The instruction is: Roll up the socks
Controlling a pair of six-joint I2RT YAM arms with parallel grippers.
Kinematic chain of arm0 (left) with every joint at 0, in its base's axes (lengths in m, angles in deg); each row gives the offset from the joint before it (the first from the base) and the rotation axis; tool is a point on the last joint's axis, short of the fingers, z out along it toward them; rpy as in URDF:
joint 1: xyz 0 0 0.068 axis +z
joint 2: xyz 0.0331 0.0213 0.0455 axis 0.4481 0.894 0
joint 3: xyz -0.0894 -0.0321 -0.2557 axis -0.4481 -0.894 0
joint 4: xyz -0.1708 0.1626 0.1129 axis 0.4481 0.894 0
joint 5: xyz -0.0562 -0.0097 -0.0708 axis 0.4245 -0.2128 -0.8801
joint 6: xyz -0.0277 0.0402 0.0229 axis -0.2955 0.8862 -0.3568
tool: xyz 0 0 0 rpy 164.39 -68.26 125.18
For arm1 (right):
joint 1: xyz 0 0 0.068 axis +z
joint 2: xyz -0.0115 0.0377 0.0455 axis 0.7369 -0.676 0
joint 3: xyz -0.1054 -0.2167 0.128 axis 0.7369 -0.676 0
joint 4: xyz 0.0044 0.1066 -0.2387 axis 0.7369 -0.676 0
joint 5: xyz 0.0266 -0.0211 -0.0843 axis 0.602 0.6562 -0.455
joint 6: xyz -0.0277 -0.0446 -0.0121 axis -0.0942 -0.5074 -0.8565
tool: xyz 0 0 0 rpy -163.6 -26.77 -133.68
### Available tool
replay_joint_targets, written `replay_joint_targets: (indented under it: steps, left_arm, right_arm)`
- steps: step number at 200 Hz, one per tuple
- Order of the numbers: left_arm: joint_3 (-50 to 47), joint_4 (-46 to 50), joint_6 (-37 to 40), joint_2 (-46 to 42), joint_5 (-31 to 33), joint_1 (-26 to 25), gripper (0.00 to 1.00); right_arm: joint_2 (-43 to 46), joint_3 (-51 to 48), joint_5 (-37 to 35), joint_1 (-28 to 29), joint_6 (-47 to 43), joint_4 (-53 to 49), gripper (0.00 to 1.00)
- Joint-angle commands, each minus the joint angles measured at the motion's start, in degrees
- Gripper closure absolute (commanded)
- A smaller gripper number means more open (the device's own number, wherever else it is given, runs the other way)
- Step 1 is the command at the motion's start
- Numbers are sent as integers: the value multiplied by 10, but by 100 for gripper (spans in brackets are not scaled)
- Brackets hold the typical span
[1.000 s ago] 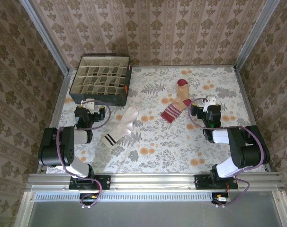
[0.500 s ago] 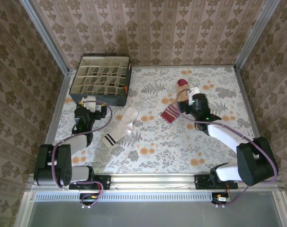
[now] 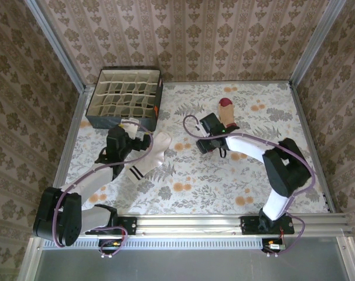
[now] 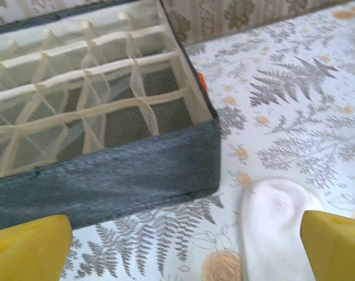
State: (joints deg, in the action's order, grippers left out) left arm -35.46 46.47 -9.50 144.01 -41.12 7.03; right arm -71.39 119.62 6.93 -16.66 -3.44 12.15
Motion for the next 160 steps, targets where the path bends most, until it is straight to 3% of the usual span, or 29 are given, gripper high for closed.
replay_joint_targets:
  steps: [1,39,53,78,113,129,160]
  left_arm:
    - [8,22,-22,-13,-16,-9,0]
    - [3,22,-19,-13,-42,-30,0]
    - [1,24,-13,-13,-52,-40,0]
    - [-1,36,-1,-11,-71,-60,0]
    - [-9,53,8,-22,-78,-91,0]
    - [-18,55,3,-32,-81,-96,0]
    - [-40,50,-11,-51,-79,-98,0]
  right_arm:
    - [-44,41,51,2,29,-84,29]
    - [-127,92,87,-1,88,-132,30]
    - [-140,93,121,0,102,-128,36]
    - [-129,68,166,16,127,-110,44]
    - [-86,12,191,63,134,-95,45]
    - [-64,-10,180,88,131,-100,43]
    - [-82,11,94,134,112,-168,42]
